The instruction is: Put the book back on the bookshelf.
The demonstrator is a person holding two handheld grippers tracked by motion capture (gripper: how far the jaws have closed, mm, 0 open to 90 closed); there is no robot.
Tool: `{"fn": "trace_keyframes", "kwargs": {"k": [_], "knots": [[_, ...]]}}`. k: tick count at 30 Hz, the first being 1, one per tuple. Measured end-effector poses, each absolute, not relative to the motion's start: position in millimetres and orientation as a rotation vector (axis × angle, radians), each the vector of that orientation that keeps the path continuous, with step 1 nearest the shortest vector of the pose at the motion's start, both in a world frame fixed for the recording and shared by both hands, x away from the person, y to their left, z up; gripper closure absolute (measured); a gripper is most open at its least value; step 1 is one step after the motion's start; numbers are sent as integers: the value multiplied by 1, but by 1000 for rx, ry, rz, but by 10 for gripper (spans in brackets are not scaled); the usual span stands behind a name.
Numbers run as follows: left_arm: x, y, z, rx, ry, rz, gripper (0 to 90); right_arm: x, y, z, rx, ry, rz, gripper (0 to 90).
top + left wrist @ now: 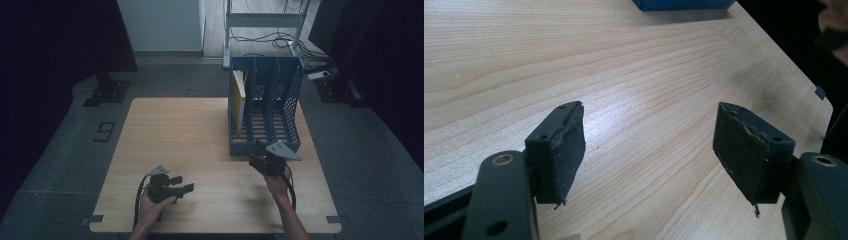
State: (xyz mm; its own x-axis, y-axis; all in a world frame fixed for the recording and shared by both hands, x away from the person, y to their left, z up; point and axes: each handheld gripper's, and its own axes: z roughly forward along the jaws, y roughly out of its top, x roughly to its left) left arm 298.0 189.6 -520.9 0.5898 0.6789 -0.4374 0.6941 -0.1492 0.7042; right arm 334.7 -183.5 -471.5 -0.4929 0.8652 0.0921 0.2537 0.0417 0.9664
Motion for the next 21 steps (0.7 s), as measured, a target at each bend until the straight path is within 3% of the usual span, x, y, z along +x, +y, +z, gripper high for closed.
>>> {"fn": "trace_keyframes", "kwargs": {"k": [9,21], "knots": [[300,193,-522,1858,1121,-14,290,306,-195,-511,1168,1872,1427,436],[302,191,-528,1874,1134,-23,291,303,-197,-545,1227,2008,1306,427]]}}
